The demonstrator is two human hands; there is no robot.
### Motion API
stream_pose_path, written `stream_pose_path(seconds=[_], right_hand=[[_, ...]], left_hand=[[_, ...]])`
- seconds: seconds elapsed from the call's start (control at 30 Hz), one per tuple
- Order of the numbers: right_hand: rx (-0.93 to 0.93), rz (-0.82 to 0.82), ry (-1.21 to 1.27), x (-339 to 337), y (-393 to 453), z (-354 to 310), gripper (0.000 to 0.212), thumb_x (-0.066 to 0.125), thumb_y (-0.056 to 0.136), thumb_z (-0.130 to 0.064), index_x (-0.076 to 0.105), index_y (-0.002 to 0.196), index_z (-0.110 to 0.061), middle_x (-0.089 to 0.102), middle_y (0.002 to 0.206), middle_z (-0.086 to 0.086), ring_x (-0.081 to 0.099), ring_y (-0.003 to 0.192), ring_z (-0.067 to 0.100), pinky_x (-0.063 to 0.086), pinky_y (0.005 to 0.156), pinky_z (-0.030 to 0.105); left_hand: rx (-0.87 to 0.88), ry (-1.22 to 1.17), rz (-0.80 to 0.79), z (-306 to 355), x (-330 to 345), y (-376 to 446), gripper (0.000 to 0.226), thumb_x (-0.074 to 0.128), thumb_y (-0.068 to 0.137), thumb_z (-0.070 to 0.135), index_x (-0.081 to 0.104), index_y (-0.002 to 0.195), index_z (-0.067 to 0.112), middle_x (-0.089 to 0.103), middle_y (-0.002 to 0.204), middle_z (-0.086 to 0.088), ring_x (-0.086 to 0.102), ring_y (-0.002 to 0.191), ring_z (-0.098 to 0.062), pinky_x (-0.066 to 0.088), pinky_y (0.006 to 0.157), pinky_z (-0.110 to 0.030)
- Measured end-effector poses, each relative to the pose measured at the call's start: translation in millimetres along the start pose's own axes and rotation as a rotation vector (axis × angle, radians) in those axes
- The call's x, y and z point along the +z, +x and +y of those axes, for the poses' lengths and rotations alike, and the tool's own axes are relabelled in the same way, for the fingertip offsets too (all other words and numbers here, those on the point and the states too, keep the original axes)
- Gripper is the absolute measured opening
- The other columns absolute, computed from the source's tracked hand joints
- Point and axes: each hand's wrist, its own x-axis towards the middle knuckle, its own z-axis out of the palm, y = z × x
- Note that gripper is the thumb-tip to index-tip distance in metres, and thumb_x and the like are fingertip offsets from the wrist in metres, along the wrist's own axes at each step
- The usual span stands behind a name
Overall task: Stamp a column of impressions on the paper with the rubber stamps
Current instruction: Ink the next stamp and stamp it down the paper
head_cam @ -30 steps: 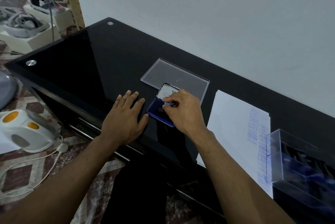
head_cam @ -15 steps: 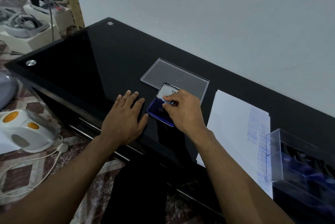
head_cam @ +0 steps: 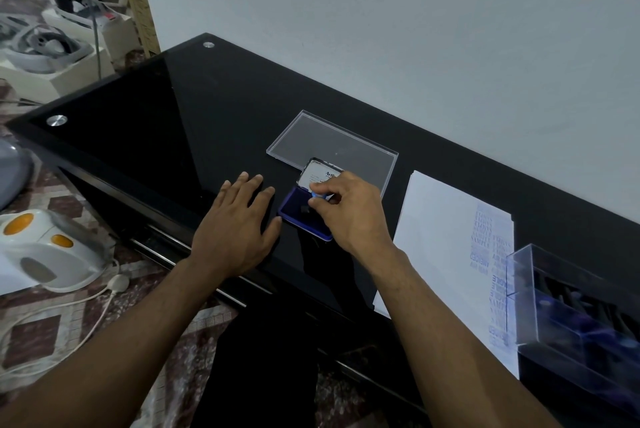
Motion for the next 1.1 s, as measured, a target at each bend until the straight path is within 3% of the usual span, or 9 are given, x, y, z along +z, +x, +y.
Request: stream_pose_path(seconds=[0.23,0.33,0.47,0.63,0.77,0.83,1.0,1.1], right_hand=[[0.071,0.096,0.123,-3,-6,3,0.024,0.073,0.089,-0.019,0.074,0.113,-0.021,0.067,0.115,-0.003,0.065,0.084,0.005,0.058,0.084,0.024],[0.092,0.148,0.156,-14,-12,9,0.026,0.072,0.089,-0.019,0.073,0.114,-0.022,0.066,0.116,-0.002,0.066,0.088,0.008,0.059,0.081,0.026],[0.114,0.185,0.158,-35,-23,23,0.028,0.075,0.087,-0.02,0.072,0.115,-0.023,0.067,0.114,-0.003,0.065,0.095,0.01,0.058,0.083,0.023],[0.145,0.256,0.146,-68,-46,47,0.023,0.076,0.086,-0.02,0.075,0.108,-0.023,0.068,0.103,-0.005,0.064,0.082,0.004,0.053,0.08,0.015],[0.238,0.323,0.153,-95,-69,75,0.021,0.076,0.085,-0.021,0.076,0.106,-0.022,0.069,0.105,-0.005,0.067,0.082,0.009,0.061,0.079,0.034],[0.281,0.36,0.145,-111,-84,89,0.02,0.076,0.085,-0.021,0.076,0.105,-0.022,0.069,0.105,-0.005,0.067,0.082,0.009,0.061,0.077,0.036],[0.34,0.408,0.097,-148,-116,120,0.018,0.076,0.085,-0.02,0.076,0.103,-0.022,0.069,0.103,-0.007,0.066,0.077,0.001,0.054,0.074,0.011],[0.371,0.44,0.085,-160,-126,134,0.018,0.076,0.085,-0.02,0.076,0.102,-0.023,0.068,0.101,-0.01,0.066,0.076,-0.001,0.053,0.071,0.008]], left_hand=[[-0.005,-0.085,0.007,1,-6,1,0.078,0.023,0.092,0.064,0.039,0.152,0.018,0.029,0.162,-0.011,0.015,0.154,-0.028,0.009,0.126,-0.046],[0.011,-0.122,0.034,9,-12,4,0.075,0.03,0.093,0.062,0.037,0.153,0.017,0.029,0.162,-0.011,0.016,0.154,-0.028,0.01,0.125,-0.046],[0.07,-0.157,0.065,41,-21,11,0.072,0.034,0.094,0.057,0.039,0.151,0.014,0.034,0.159,-0.013,0.022,0.151,-0.031,0.014,0.125,-0.049],[0.158,-0.195,0.058,93,-19,15,0.069,0.034,0.095,0.056,0.04,0.149,0.014,0.037,0.157,-0.014,0.026,0.149,-0.033,0.019,0.124,-0.05],[0.231,-0.248,0.01,138,-12,15,0.064,0.044,0.098,0.051,0.037,0.152,0.016,0.033,0.16,-0.011,0.02,0.152,-0.028,0.021,0.124,-0.045],[0.271,-0.264,-0.014,160,-7,15,0.067,0.041,0.096,0.053,0.037,0.152,0.016,0.033,0.16,-0.01,0.019,0.153,-0.028,0.022,0.122,-0.045],[0.354,-0.293,-0.053,206,5,15,0.072,0.029,0.094,0.058,0.039,0.151,0.015,0.034,0.16,-0.01,0.018,0.153,-0.028,0.024,0.123,-0.048],[0.381,-0.294,-0.077,228,11,15,0.071,0.03,0.095,0.058,0.037,0.153,0.019,0.029,0.163,-0.008,0.013,0.155,-0.026,0.017,0.125,-0.045]])
